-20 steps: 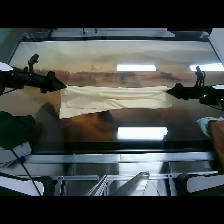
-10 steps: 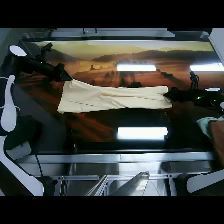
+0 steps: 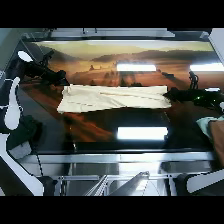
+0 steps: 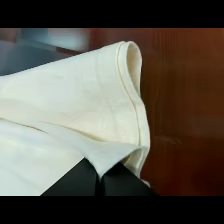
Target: Fold the shirts.
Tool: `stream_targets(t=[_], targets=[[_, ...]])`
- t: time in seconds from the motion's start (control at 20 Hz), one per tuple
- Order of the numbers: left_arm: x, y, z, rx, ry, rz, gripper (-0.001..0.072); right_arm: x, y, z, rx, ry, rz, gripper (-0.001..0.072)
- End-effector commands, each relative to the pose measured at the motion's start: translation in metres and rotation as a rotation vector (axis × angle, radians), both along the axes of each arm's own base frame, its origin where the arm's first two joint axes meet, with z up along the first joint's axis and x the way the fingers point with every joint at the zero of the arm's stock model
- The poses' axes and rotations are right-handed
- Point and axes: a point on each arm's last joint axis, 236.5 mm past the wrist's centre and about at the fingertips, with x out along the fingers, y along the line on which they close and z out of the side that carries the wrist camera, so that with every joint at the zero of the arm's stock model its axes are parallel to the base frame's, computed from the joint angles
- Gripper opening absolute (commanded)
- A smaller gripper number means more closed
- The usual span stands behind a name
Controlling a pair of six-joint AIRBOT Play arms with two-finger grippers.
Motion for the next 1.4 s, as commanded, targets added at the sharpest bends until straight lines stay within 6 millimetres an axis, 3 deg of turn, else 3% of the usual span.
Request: stream_targets(t=[0.0, 0.05, 0.1, 0.15, 0.2, 0.25, 0.35, 0.45, 0.55, 0.7, 0.75, 0.9, 0.95, 1.0, 1.05, 1.1, 1.25, 1.35], targets=[[0.001, -0.007, -0.003, 0.016, -0.017, -0.034, 0.0018, 0.004, 0.000, 0.004, 0.013, -0.013, -0.012, 0.0024], [-0.002, -0.009, -0.004, 0.020, -0.010, -0.043, 0.0019, 0.004, 0.002, 0.008, 0.020, -0.017, -0.001, 0.0035], [-0.003, -0.009, -0.004, 0.019, -0.005, -0.045, 0.0092, 0.004, 0.005, 0.014, 0.032, -0.024, 0.016, 0.0167], [-0.006, -0.010, -0.002, 0.017, 0.006, -0.050, 0.0373, 0.001, 0.009, 0.027, 0.056, -0.036, 0.050, 0.0496], [-0.007, -0.009, 0.003, 0.017, 0.009, -0.060, 0.0619, -0.001, 0.009, 0.041, 0.064, -0.051, 0.083, 0.0599], [-0.006, -0.005, 0.012, 0.016, 0.004, -0.060, 0.0709, -0.003, 0.004, 0.055, 0.057, -0.069, 0.107, 0.0596], [0.000, 0.007, 0.034, 0.013, -0.026, -0.047, 0.0708, 0.001, -0.029, 0.068, -0.033, -0.088, 0.076, 0.0601], [-0.002, 0.008, 0.051, -0.031, -0.020, -0.003, 0.0707, 0.004, -0.063, 0.058, -0.069, -0.025, -0.040, 0.0602], [-0.009, -0.010, 0.060, -0.119, -0.014, 0.011, 0.0690, -0.001, -0.062, 0.037, -0.010, 0.055, -0.077, 0.0601], [-0.016, -0.033, 0.063, -0.192, 0.010, -0.008, 0.0689, -0.013, -0.024, -0.002, 0.086, 0.179, -0.017, 0.0601], [-0.017, -0.042, 0.067, -0.213, 0.008, -0.019, 0.0689, -0.013, -0.008, -0.005, 0.141, 0.203, -0.002, 0.0534], [-0.025, -0.079, 0.081, -0.296, 0.015, -0.075, 0.0688, -0.015, 0.042, 0.003, 0.278, 0.234, 0.093, 0.0517], [-0.030, -0.094, 0.080, -0.294, 0.021, -0.105, 0.0684, -0.017, 0.052, 0.005, 0.287, 0.238, 0.124, 0.0431], [-0.036, -0.111, 0.079, -0.293, 0.029, -0.138, 0.0494, -0.016, 0.059, 0.008, 0.291, 0.235, 0.144, 0.0209], [-0.042, -0.130, 0.074, -0.290, 0.038, -0.175, 0.0192, -0.013, 0.063, 0.014, 0.298, 0.222, 0.159, 0.0028], [-0.048, -0.150, 0.064, -0.275, 0.045, -0.213, 0.0003, -0.008, 0.066, 0.025, 0.312, 0.202, 0.172, 0.0023], [-0.053, -0.207, 0.017, -0.188, 0.042, -0.254, -0.0002, 0.007, 0.067, 0.065, 0.329, 0.131, 0.218, 0.0022], [-0.065, -0.248, -0.021, -0.151, 0.069, -0.267, -0.0002, 0.011, 0.074, 0.114, 0.377, 0.098, 0.256, 0.0022]])
